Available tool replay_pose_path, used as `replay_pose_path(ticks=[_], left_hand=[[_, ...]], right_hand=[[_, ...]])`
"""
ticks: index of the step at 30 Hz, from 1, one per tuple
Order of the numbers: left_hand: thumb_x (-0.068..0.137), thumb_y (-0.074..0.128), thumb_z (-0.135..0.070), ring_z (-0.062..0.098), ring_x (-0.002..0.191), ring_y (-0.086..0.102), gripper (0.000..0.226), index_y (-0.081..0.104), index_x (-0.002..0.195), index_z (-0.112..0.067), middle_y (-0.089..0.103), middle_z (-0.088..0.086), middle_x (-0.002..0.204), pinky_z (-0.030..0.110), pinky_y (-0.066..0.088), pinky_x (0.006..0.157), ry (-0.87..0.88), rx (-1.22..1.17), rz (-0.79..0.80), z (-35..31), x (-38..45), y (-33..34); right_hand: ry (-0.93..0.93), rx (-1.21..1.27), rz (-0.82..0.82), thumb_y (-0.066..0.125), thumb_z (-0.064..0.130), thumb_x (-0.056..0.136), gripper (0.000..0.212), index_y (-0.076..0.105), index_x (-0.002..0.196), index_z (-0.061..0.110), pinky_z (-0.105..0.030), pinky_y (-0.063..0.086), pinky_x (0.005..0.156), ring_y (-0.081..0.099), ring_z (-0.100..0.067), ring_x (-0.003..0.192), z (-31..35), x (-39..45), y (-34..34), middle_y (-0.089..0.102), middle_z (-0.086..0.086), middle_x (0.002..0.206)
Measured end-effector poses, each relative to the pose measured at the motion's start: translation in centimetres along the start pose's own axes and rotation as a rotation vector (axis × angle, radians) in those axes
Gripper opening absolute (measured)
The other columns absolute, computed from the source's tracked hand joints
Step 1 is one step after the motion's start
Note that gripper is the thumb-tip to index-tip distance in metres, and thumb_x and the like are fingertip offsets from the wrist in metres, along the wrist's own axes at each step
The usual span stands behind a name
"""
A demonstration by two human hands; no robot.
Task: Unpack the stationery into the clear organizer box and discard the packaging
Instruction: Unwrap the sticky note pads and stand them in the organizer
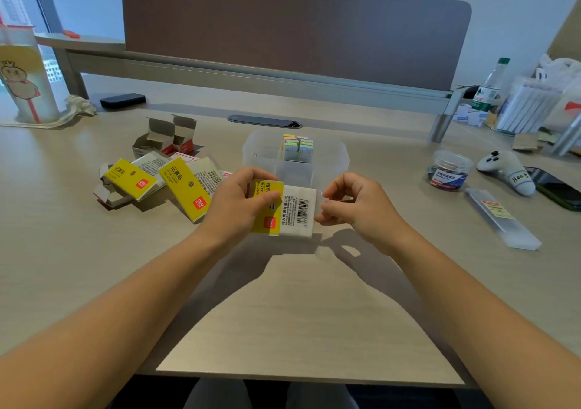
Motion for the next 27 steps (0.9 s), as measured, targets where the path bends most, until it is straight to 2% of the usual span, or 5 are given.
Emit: replay_pose_path(ticks=[3,7,11,20,27], left_hand=[[0.085,0.053,-0.007,0.008,0.074,0.061,0.019,0.053,0.079,-0.024,0.06,-0.005,0.081,0.016,0.054,0.055,-0.017,-0.047,0.016,-0.1,0.1,-0.2],[0.085,0.053,-0.008,0.01,0.075,0.062,0.018,0.055,0.079,-0.025,0.061,-0.003,0.081,0.018,0.055,0.057,-0.077,-0.13,0.003,0.2,0.2,-0.5],[0.086,0.05,-0.005,0.013,0.074,0.062,0.018,0.055,0.079,-0.021,0.062,0.0,0.081,0.02,0.055,0.056,-0.131,-0.256,-0.015,0.2,0.0,-0.7],[0.085,0.05,-0.004,0.014,0.08,0.062,0.018,0.055,0.08,-0.02,0.061,0.001,0.083,0.022,0.056,0.062,-0.107,-0.26,0.031,-0.1,-0.4,-0.2],[0.085,0.051,-0.004,0.013,0.077,0.061,0.016,0.055,0.079,-0.019,0.062,0.0,0.081,0.019,0.055,0.062,-0.082,-0.215,0.017,-0.7,0.0,-0.9]], right_hand=[[-0.036,-0.086,-0.017,0.052,-0.007,0.082,0.026,0.049,0.069,0.016,-0.028,0.057,0.065,0.063,-0.007,0.053,0.3,-0.1,-0.4,0.051,-0.002,0.072],[-0.106,-0.196,-0.099,0.051,-0.005,0.082,0.027,0.054,0.067,0.019,-0.043,0.054,0.077,0.063,-0.027,0.073,0.9,-0.3,-0.7,0.055,0.001,0.073],[-0.104,-0.187,-0.066,0.054,0.01,0.085,0.009,0.062,0.085,0.014,-0.039,0.053,0.08,0.061,-0.024,0.082,1.2,-0.6,-0.5,0.061,-0.009,0.095],[0.095,0.052,0.089,0.055,0.01,0.085,0.012,0.063,0.091,0.004,-0.014,0.053,0.065,0.061,-0.006,0.073,0.6,-0.2,1.2,0.062,0.0,0.083],[0.11,0.097,0.084,0.056,0.011,0.084,0.01,0.062,0.076,0.012,-0.011,0.052,0.06,0.06,-0.008,0.073,1.4,0.2,0.5,0.063,0.004,0.078]])
Point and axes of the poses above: each hand's wrist, its own x-axis towards the middle knuckle, its own y-axis out of the palm, z = x × y, the point moved 4 cm from there along x, towards the middle knuckle
